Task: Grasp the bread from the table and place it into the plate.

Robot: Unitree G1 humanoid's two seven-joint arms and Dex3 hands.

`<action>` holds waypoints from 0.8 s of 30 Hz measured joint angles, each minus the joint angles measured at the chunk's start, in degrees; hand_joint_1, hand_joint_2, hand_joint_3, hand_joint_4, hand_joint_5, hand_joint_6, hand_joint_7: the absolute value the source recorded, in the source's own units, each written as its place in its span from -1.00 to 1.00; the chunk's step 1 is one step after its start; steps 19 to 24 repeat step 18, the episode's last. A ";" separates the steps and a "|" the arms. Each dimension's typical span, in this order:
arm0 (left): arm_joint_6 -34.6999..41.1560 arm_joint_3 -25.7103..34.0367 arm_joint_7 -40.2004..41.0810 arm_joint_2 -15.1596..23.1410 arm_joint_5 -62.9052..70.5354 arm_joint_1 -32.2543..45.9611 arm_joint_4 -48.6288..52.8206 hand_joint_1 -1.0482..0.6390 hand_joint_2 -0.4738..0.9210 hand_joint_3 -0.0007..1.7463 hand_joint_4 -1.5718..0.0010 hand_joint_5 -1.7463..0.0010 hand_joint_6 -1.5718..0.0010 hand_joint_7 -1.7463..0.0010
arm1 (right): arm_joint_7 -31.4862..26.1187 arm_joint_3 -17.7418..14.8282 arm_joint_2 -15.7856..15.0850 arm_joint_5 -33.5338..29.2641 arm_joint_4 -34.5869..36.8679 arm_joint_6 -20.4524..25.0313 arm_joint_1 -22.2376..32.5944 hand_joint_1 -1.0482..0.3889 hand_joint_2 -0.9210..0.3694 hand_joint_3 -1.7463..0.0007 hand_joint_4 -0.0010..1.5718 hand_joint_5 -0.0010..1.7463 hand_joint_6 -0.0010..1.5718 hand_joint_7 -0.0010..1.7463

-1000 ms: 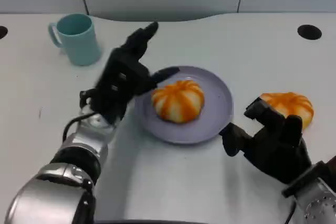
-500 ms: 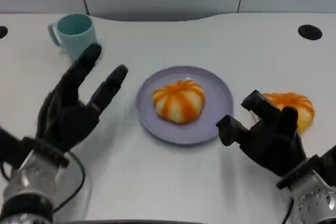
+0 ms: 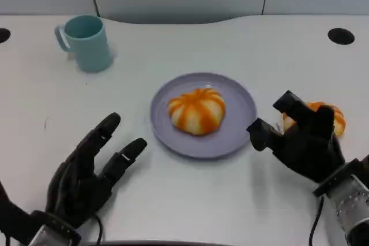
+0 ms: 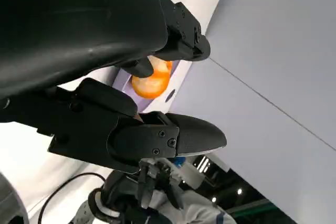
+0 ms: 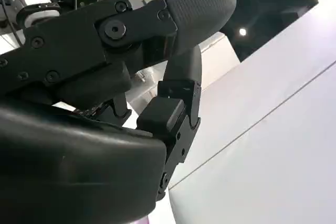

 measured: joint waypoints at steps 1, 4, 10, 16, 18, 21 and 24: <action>-0.26 0.01 0.03 -0.02 0.03 -0.23 0.31 -0.71 1.00 -0.60 0.74 0.15 0.45 0.89 | 0.22 -0.10 -0.03 -0.16 0.58 -0.37 -0.49 -0.57 -1.00 0.85 0.11 0.72 0.14 -0.09; -0.81 0.03 0.18 -0.04 0.12 -0.42 0.84 -0.70 1.00 -0.60 0.72 0.13 0.42 0.89 | 0.59 -0.37 -0.20 -0.34 1.43 -1.06 -1.02 -0.57 -1.00 0.84 0.10 0.68 0.13 -0.10; -1.03 0.32 1.91 0.18 0.38 -4.18 5.61 -0.67 1.00 -0.58 0.71 0.12 0.42 0.91 | 3.07 -2.74 -1.75 -1.13 10.28 -5.14 -5.03 -0.59 -1.00 0.86 0.12 0.70 0.17 -0.19; -1.01 0.73 1.91 0.68 0.44 -6.20 7.69 -0.66 1.00 -0.61 0.70 0.09 0.37 0.91 | 3.24 -4.42 -1.75 -1.90 11.81 -6.11 -6.02 -0.55 -1.00 0.85 0.11 0.63 0.19 -0.25; -0.99 1.01 1.91 0.97 0.43 -6.19 7.79 -0.66 1.00 -0.61 0.71 0.08 0.37 0.92 | 3.96 -4.62 -1.67 -2.02 11.81 -6.30 -6.02 -0.54 -1.00 0.85 0.10 0.61 0.18 -0.26; -0.99 1.01 1.91 0.97 0.43 -6.19 7.79 -0.66 1.00 -0.61 0.71 0.08 0.37 0.92 | 3.96 -4.62 -1.67 -2.02 11.81 -6.30 -6.02 -0.54 -1.00 0.85 0.10 0.61 0.18 -0.26; -0.99 1.01 1.91 0.97 0.43 -6.19 7.79 -0.66 1.00 -0.61 0.71 0.08 0.37 0.92 | 3.96 -4.62 -1.67 -2.02 11.81 -6.30 -6.02 -0.54 -1.00 0.85 0.10 0.61 0.18 -0.26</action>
